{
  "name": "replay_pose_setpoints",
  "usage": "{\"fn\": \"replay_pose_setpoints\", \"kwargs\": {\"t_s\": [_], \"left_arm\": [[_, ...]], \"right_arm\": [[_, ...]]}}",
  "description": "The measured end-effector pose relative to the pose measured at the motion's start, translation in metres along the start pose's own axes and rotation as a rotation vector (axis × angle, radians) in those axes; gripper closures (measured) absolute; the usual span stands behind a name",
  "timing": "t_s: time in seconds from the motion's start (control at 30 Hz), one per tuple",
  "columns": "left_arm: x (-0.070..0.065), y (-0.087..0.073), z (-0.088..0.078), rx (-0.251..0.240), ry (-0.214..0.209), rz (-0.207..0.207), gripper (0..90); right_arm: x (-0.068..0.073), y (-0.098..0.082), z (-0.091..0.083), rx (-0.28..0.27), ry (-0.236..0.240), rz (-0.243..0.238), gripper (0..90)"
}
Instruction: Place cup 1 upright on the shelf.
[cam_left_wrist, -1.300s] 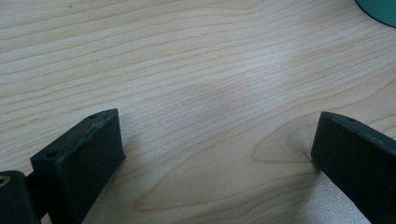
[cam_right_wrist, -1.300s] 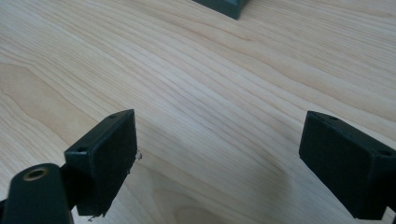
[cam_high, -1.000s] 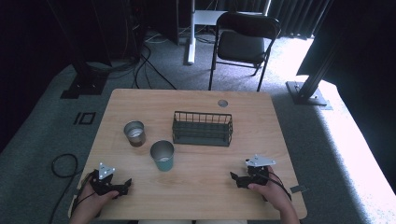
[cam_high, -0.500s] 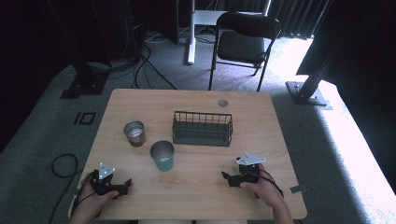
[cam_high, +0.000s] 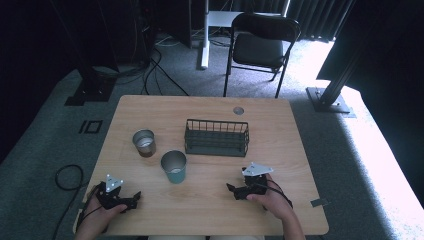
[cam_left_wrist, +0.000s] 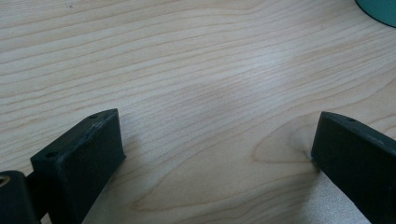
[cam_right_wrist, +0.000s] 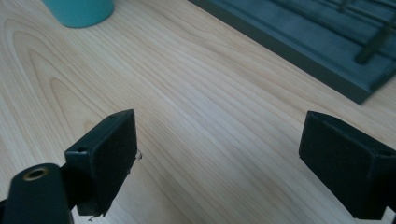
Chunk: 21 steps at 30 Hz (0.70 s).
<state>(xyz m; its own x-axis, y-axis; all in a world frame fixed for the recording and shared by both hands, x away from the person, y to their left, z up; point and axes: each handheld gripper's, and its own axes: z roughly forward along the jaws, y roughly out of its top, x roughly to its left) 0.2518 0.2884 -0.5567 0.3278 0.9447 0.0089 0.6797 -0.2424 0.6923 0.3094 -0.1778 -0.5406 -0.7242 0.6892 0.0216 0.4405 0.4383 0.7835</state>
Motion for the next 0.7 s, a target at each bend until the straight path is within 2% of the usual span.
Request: {"fn": "replay_pose_setpoints", "kwargs": {"t_s": [0.7], "left_arm": [[0.000,0.000,0.000,0.000,0.000,0.000,2.8]], "right_arm": [[0.023,0.025,0.025,-0.021,0.059,-0.045,12.7]]}}
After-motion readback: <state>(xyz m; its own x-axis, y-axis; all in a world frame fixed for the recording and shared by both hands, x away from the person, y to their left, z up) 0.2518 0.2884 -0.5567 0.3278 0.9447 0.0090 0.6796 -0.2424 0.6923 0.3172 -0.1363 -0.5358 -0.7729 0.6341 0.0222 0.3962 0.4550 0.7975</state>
